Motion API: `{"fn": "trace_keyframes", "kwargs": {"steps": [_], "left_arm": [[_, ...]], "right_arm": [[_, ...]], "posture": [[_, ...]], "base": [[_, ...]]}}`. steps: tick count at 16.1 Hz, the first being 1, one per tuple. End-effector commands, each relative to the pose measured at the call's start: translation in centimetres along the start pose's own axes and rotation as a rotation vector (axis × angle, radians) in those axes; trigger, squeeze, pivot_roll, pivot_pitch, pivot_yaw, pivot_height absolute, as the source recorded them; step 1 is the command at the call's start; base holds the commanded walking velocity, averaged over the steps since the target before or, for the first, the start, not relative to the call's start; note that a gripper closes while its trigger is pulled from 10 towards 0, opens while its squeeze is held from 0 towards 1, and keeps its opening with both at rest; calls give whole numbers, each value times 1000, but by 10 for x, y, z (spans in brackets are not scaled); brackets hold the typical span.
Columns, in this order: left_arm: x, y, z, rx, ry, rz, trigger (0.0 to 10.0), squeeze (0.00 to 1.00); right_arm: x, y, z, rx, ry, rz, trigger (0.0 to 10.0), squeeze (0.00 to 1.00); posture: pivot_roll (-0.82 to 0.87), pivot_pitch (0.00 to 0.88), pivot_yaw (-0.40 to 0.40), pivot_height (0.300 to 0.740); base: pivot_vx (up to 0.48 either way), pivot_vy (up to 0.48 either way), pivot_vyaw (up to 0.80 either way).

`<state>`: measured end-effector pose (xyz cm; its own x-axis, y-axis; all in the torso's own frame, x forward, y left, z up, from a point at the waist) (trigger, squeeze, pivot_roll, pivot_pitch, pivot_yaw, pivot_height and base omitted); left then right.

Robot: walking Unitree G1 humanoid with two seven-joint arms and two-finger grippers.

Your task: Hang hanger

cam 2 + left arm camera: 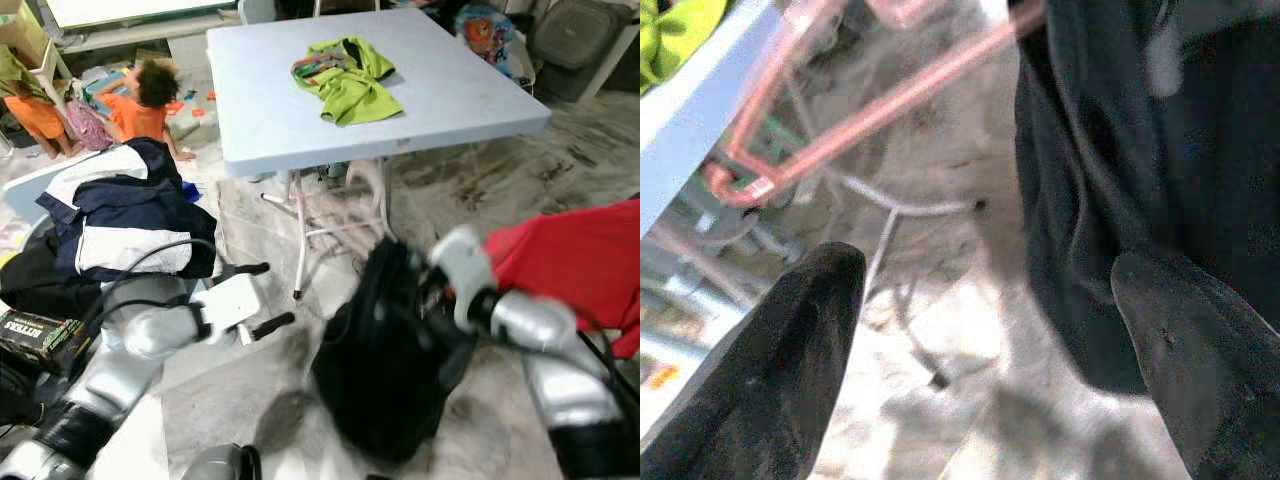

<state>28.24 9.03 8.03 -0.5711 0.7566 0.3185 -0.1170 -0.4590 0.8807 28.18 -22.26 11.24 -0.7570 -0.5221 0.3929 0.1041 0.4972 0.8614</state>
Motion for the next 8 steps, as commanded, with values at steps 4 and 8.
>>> {"fn": "trace_keyframes", "kwargs": {"steps": [4,8], "left_arm": [[16,-1,15,-65,-39,-28,10000,1000],[20,-5,34,-88,26,-25,10000,1000]], "right_arm": [[2,17,7,237,120,-52,10000,0],[19,27,25,269,411,-66,10000,0]], "posture": [[-75,0,12,740],[-79,0,14,740]], "base": [[0,0,0],[0,0,0]]}}
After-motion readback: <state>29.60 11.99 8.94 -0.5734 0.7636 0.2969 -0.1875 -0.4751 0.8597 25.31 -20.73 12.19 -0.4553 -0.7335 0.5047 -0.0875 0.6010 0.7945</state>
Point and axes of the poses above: a point about 5 cm out from each wrist's last joint towards the gripper, its own x axis pointing back from the gripper into the wrist, its own y axis along the axis of the wrist's last joint, z = x × y, the point moved 2 cm from there along -x, pointing out of the wrist towards the gripper, and after that the axes turned 5 degrees about x, right-handed, at the moved point
